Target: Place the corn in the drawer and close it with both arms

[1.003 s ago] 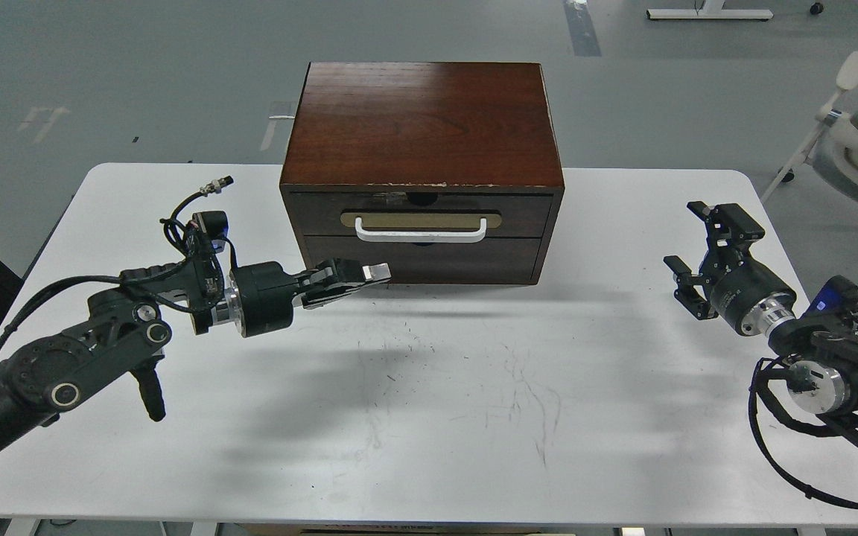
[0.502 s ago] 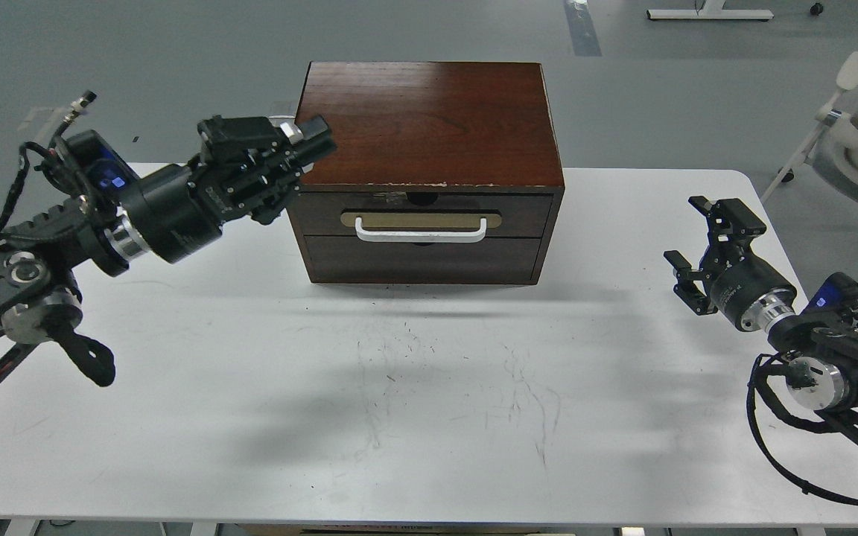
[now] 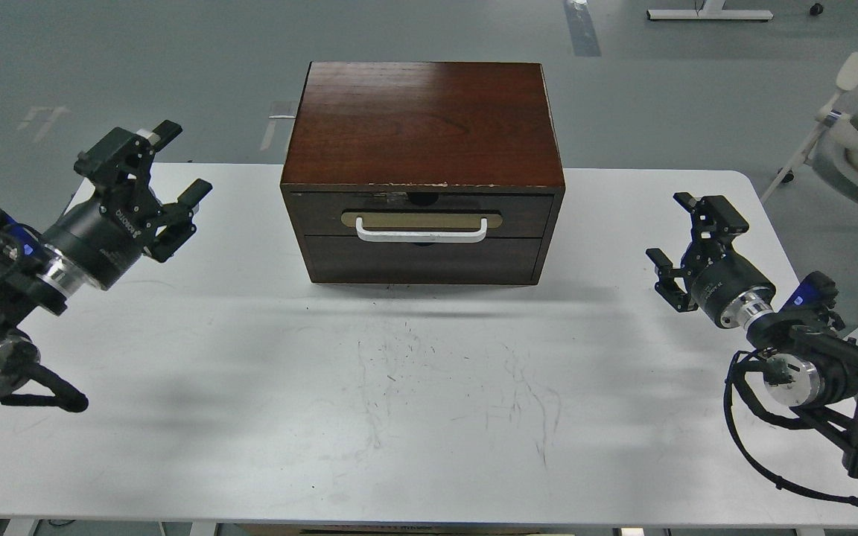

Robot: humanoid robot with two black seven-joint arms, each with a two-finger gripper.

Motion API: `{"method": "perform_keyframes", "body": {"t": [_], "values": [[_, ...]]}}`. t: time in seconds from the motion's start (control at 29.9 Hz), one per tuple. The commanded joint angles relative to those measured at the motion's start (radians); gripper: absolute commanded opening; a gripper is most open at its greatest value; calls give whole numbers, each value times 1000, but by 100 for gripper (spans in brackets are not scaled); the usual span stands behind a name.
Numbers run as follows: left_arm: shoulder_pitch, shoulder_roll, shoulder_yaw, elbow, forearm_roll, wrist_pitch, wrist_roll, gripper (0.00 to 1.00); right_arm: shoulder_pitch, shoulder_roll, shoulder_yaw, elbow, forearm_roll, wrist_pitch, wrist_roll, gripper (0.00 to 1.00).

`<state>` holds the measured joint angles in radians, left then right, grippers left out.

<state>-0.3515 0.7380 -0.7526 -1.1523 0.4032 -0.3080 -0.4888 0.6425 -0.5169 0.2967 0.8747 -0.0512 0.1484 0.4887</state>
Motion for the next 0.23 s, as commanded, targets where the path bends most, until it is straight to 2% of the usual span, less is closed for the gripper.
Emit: {"method": "perform_keyframes", "body": {"t": [0.0, 0.2], "values": [[20, -8, -1, 29, -107, -26, 0, 100, 0, 3, 1, 0, 4, 0, 0, 100], [26, -49, -2, 36, -135, -43, 0, 100, -4, 20, 1, 1, 7, 0, 0, 100]]}}
